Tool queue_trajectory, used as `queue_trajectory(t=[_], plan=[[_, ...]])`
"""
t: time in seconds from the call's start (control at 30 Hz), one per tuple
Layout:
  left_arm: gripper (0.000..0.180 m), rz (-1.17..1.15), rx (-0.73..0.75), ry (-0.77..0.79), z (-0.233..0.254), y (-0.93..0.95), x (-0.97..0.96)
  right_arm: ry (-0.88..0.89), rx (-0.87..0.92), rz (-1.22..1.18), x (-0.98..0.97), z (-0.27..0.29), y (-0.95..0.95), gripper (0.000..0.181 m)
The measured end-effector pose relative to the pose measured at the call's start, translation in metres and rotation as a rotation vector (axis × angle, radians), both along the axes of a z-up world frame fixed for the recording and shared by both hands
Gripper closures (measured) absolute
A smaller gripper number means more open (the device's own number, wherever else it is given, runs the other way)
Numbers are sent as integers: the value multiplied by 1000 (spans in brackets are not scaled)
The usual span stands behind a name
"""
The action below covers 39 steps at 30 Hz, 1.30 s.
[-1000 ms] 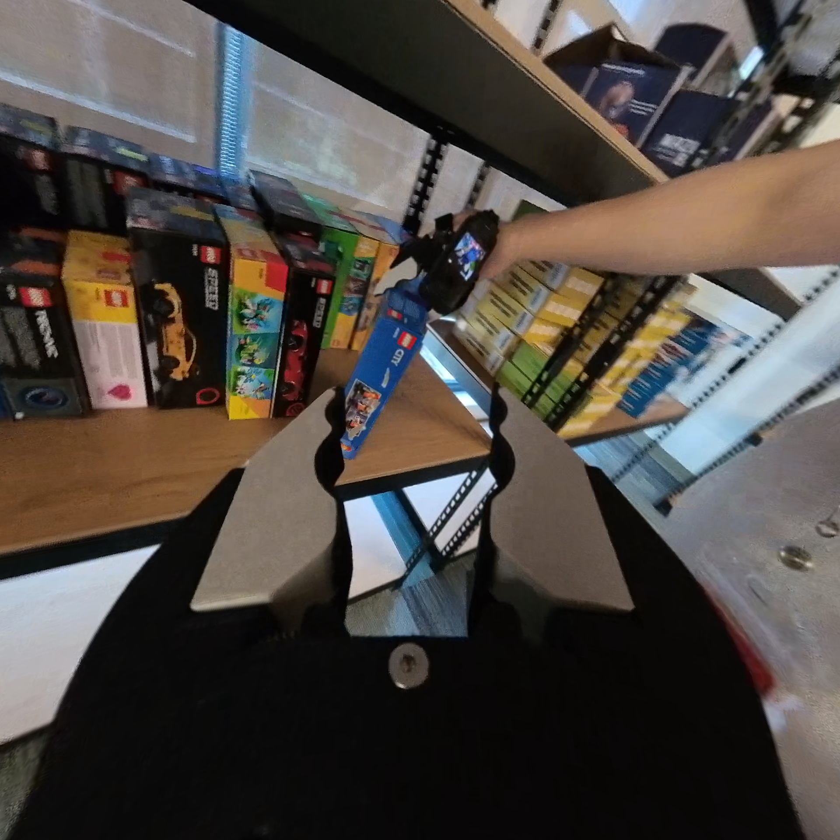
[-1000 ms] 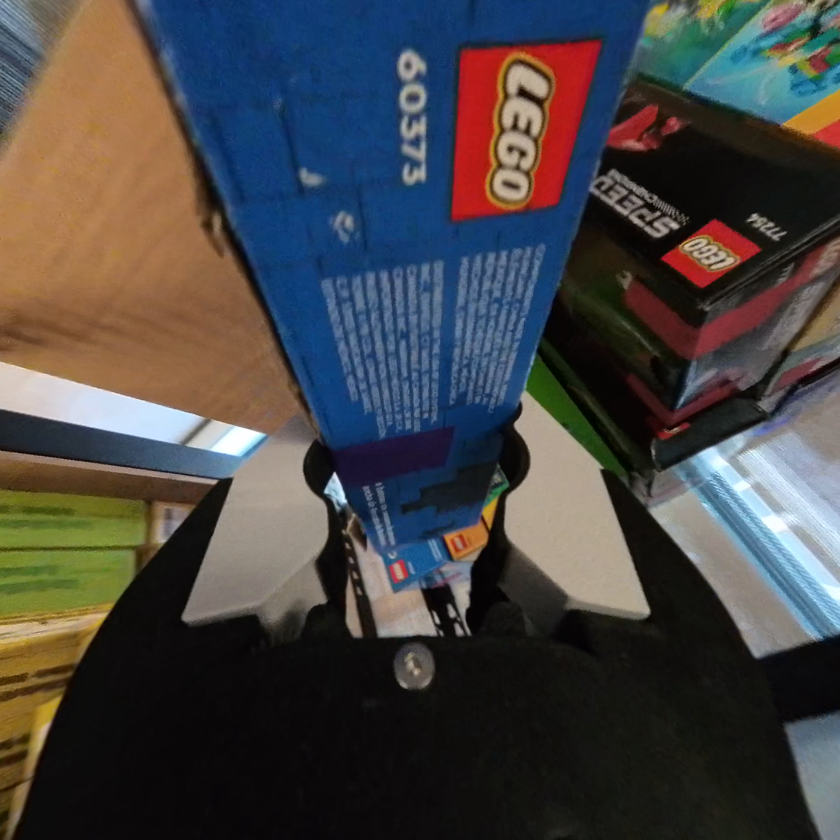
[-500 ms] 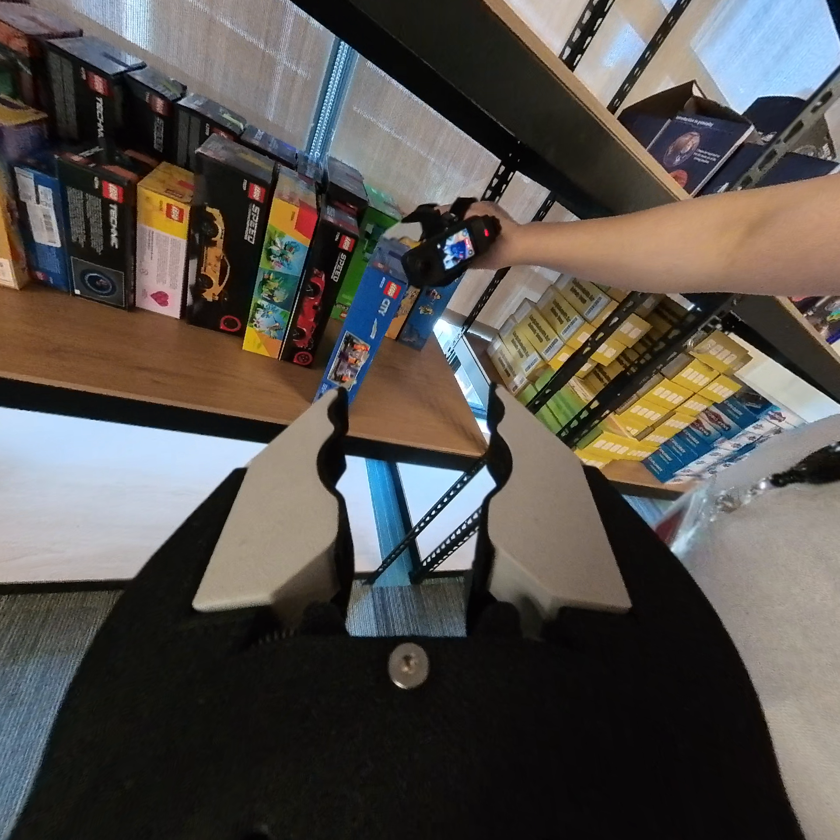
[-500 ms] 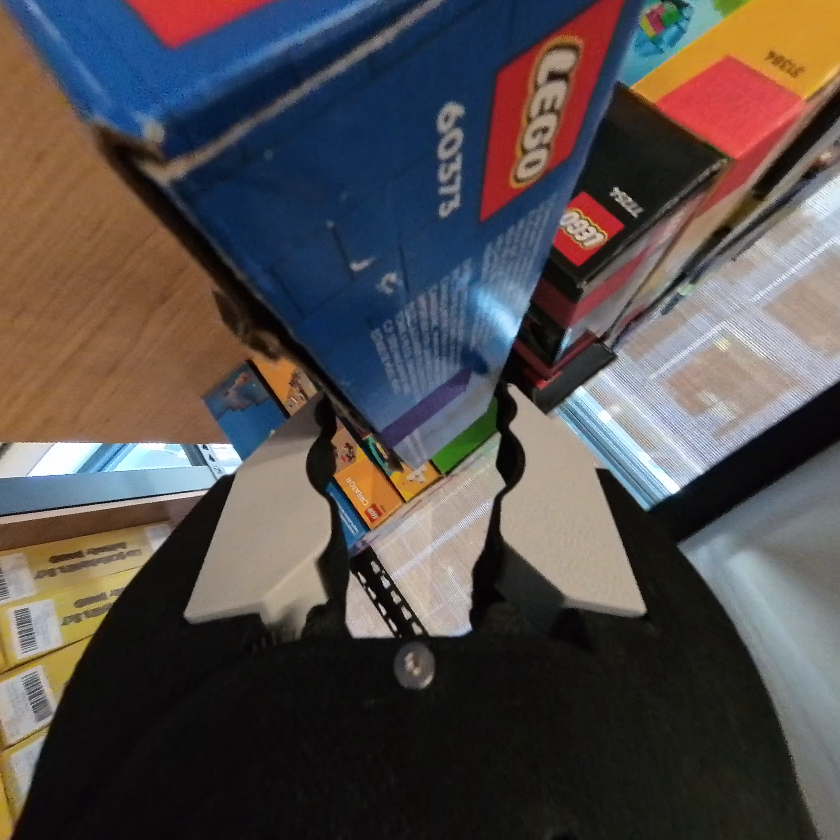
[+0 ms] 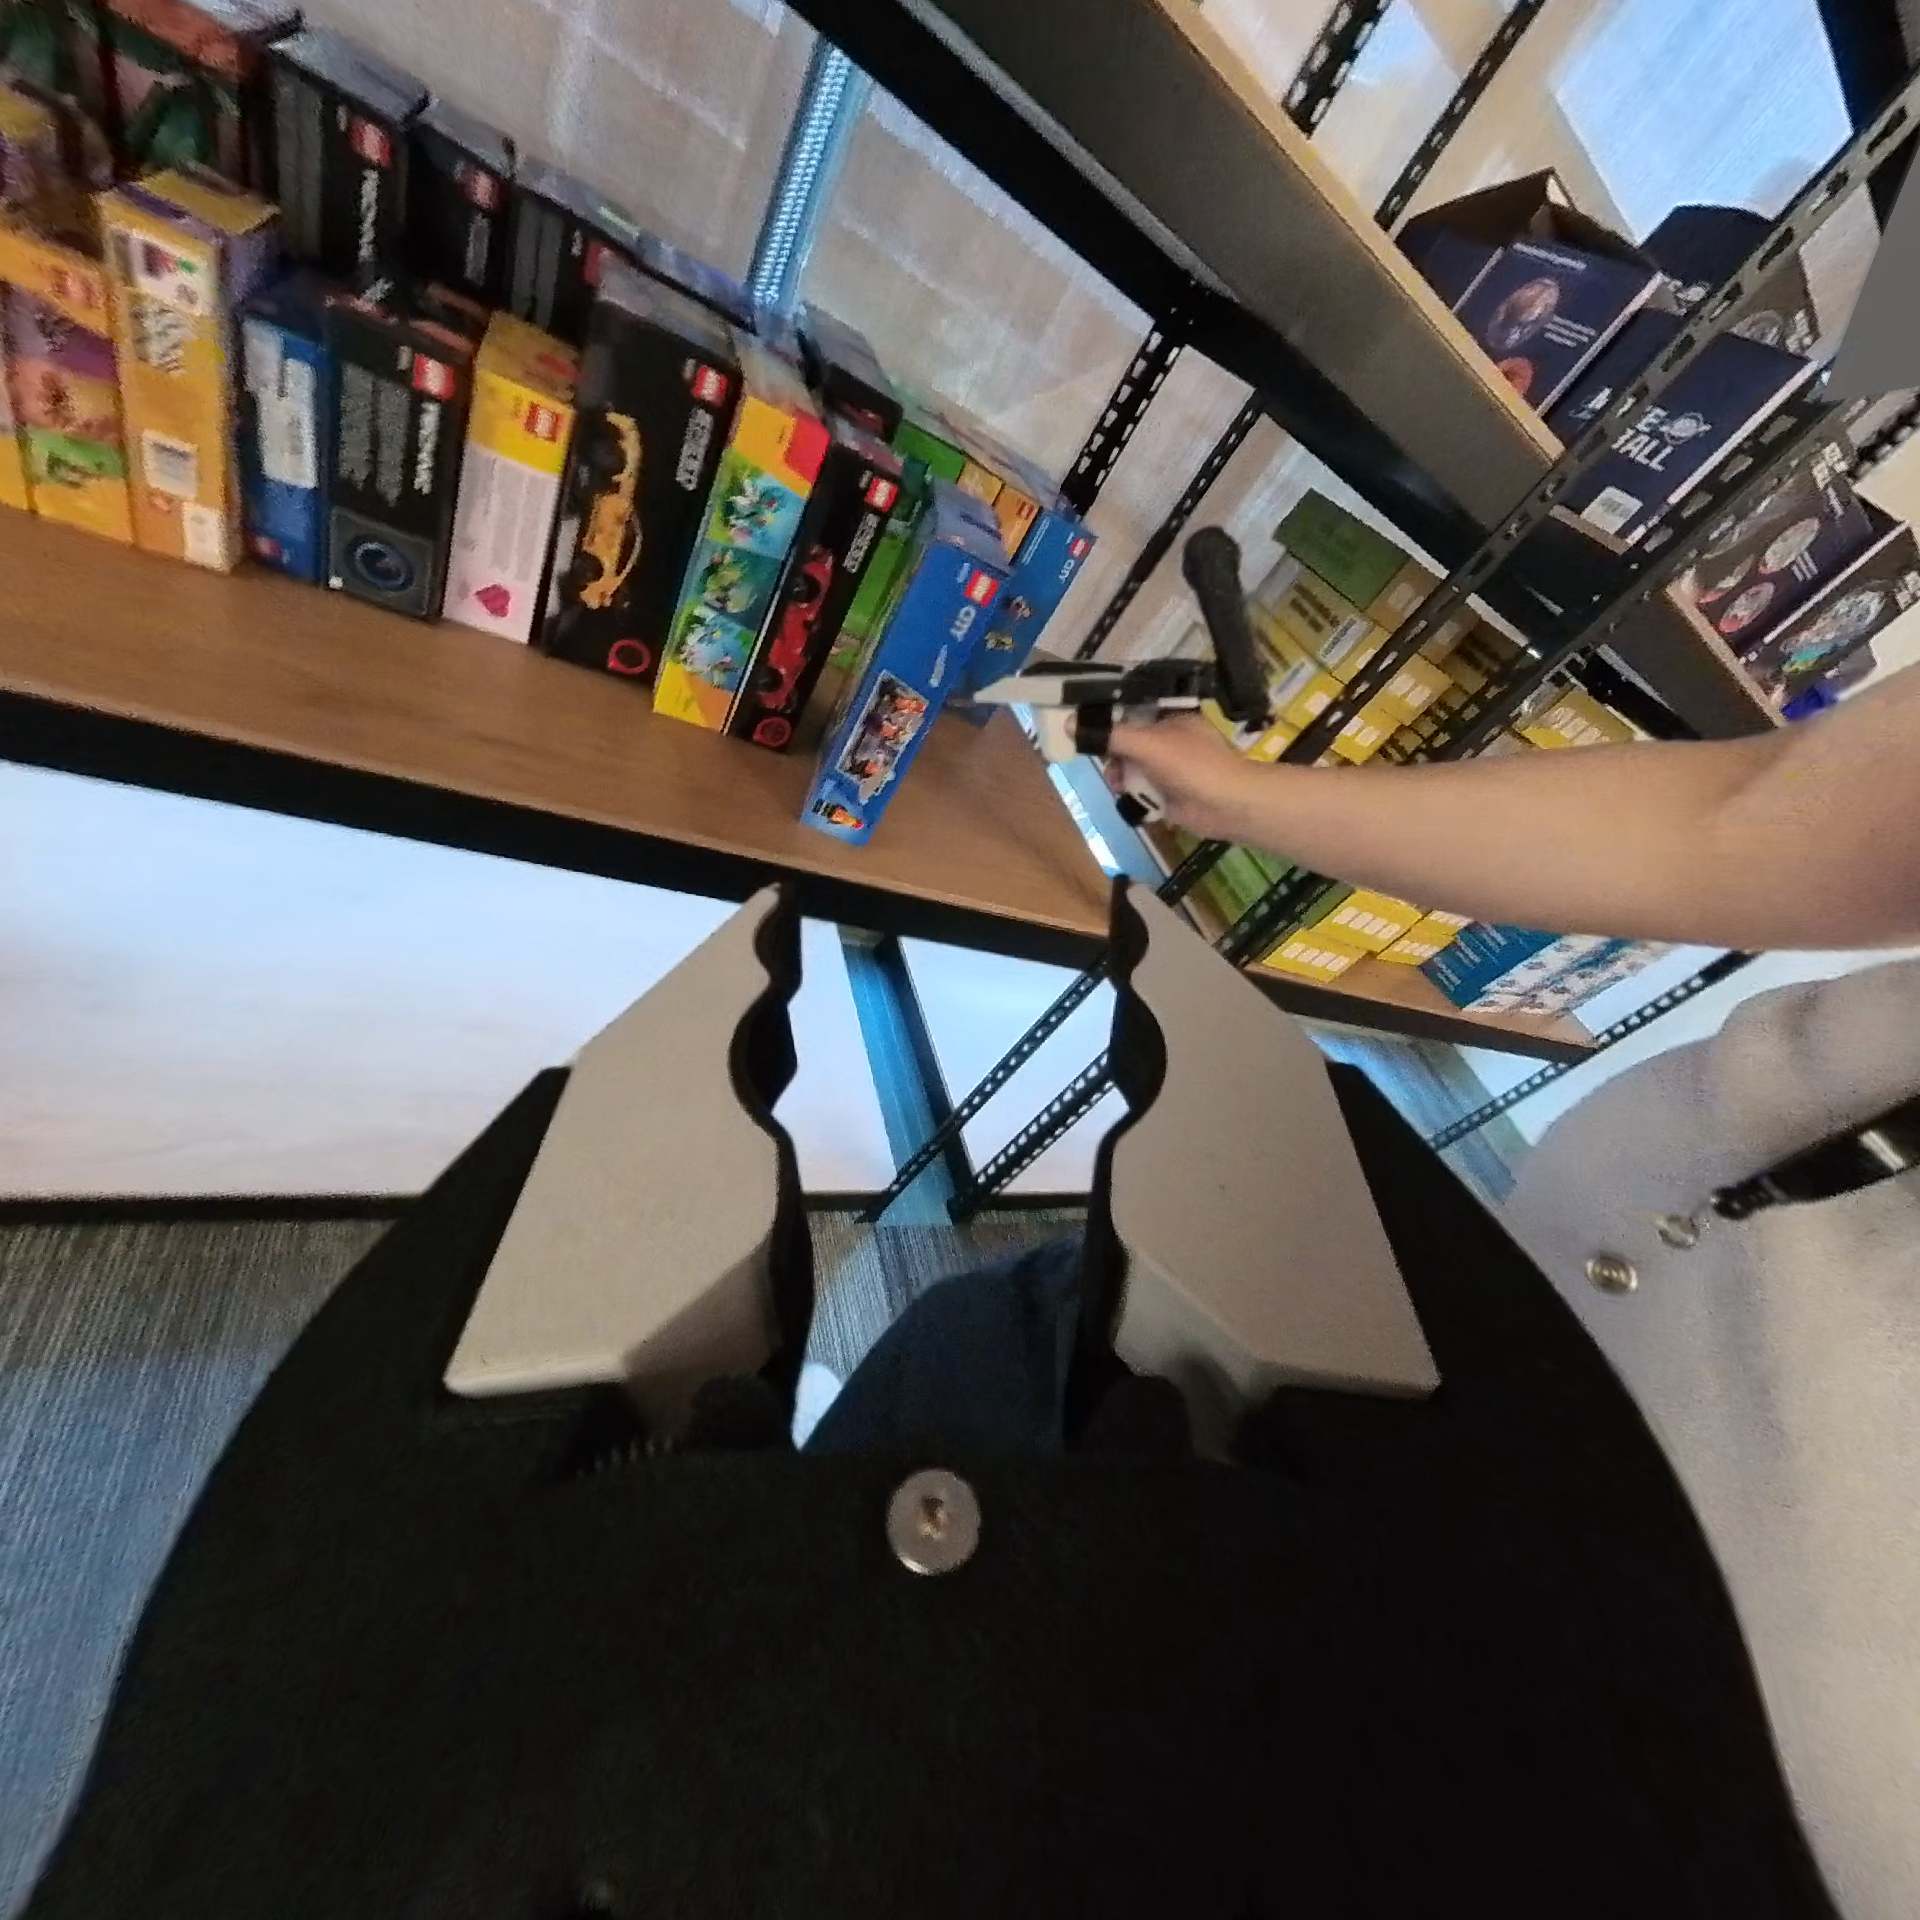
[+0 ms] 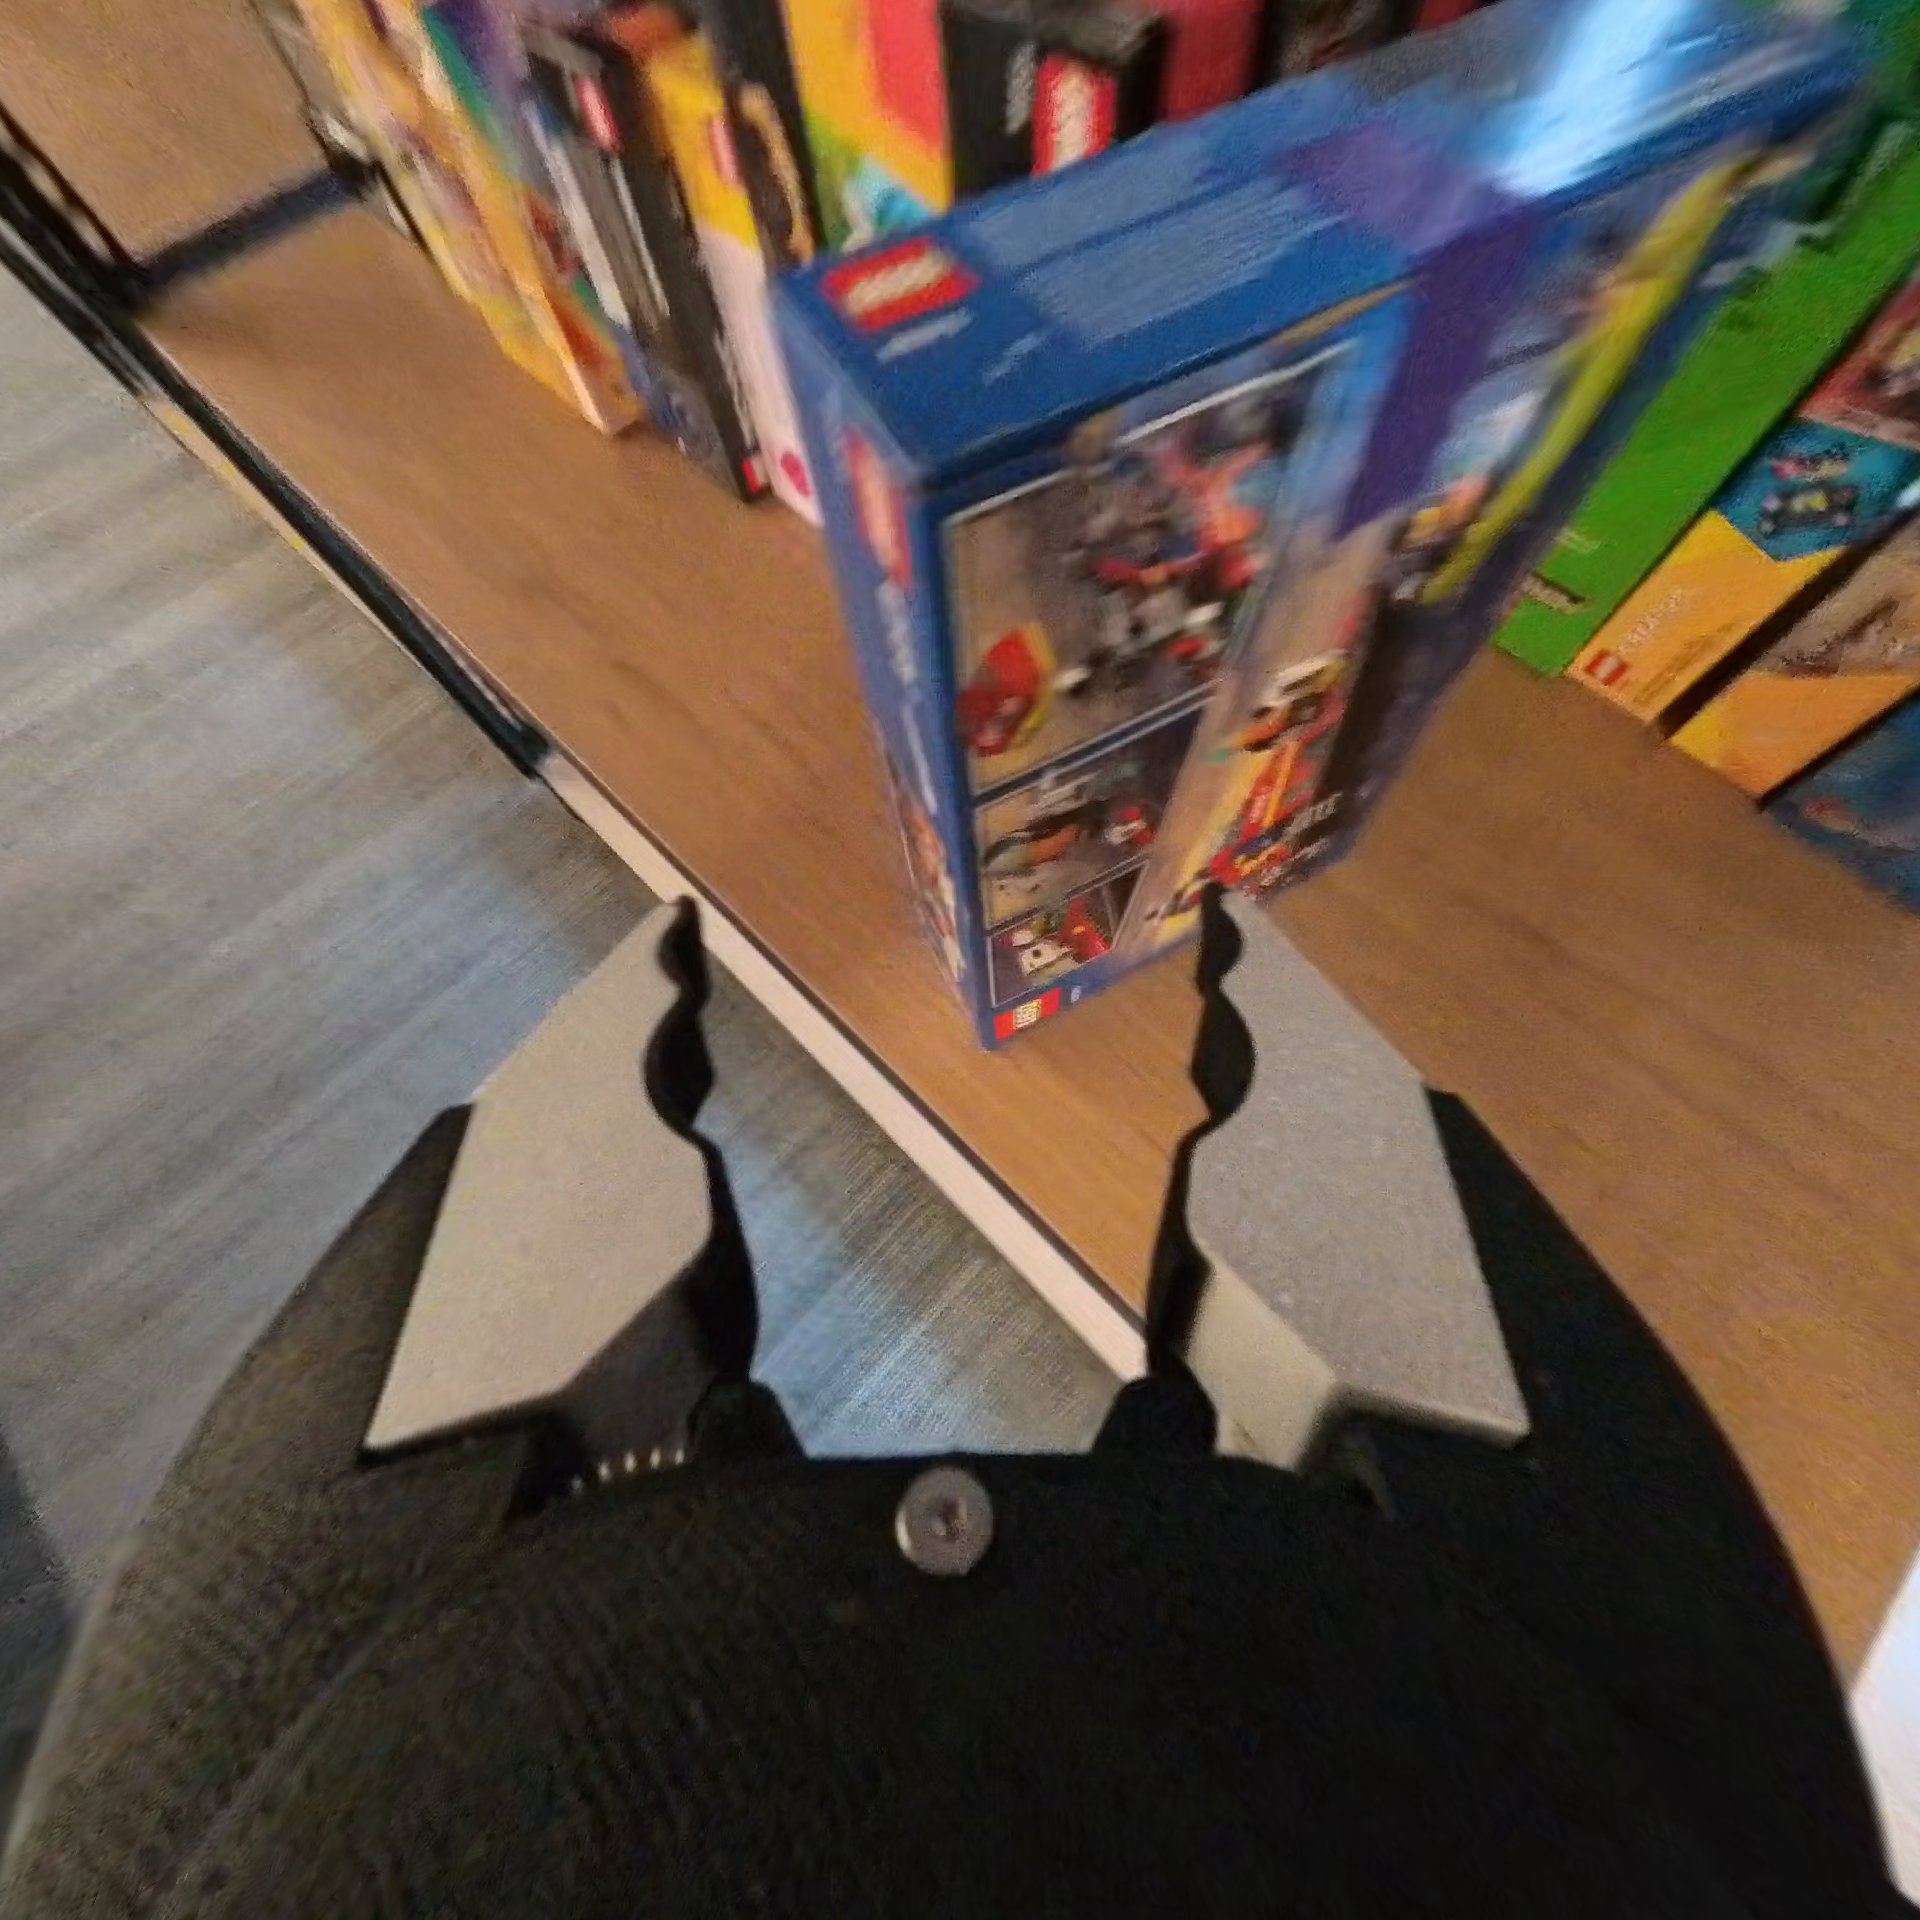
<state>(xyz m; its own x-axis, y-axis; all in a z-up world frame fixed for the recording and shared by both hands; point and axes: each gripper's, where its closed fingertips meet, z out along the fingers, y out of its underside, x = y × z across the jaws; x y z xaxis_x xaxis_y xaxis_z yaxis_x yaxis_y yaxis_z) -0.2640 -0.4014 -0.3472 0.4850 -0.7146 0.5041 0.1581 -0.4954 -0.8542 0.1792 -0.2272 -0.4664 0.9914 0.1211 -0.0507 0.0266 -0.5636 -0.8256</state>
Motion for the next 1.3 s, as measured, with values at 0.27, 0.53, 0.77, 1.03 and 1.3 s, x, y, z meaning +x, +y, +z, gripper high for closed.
queue_trajectory(t=[0.27,0.53,0.77,1.03,1.3], plan=[[124,65,-136,-15,-40,-5,-41,-243,-91,-55,15,-60,52,118],[125,68,-225,-3,-68,-22,-23,-210,-30,118,39,-65,97,121],[126,65,-235,-48,-75,-20,13,-167,-32,178,49,-69,114,121],[126,48,-184,-75,-55,-23,28,-266,-101,122,43,-86,64,134],[123,120,-11,69,-4,-23,-30,-258,177,150,-84,31,-25,131]])
